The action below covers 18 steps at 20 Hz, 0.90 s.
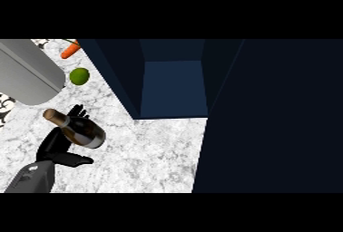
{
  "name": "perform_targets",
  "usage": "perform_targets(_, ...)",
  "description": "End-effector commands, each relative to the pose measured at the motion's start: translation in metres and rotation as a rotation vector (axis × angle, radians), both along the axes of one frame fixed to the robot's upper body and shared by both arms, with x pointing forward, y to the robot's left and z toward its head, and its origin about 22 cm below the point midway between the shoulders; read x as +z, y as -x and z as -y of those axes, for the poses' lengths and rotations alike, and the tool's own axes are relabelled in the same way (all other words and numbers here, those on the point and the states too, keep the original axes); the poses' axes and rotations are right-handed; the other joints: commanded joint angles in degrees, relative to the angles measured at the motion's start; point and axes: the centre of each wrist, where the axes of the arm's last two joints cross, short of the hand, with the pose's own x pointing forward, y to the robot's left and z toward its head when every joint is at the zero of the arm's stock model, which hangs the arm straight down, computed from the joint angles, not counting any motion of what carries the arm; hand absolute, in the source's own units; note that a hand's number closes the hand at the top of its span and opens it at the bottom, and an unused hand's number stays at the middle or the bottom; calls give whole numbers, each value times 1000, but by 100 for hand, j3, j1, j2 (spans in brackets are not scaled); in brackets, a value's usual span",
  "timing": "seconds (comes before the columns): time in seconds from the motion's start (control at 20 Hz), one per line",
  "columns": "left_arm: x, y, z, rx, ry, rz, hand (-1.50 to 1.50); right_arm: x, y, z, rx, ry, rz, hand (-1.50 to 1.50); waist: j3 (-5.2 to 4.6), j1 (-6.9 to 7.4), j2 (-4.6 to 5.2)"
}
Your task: Pick up the wine, place it into the cabinet and close the cabinet
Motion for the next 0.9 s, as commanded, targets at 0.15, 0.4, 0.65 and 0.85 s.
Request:
perform_targets(0.15,-7,-3,14,-36,149,68,150,20,31,13,-10,-34,61,-150,2,10,-12)
perform_targets(0.4,-11,4,11,-19,116,126,150,22,36,19,5,-14,68,-150,2,-28,1)
perform_targets(0.65,4,-6,-1,-24,66,176,150,20,30,19,-22,-16,62,-150,9,46,-1)
perform_targets(0.85,-10,-7,37,-23,58,221,150,21,30,17,-1,-19,41,-150,12,91,-18)
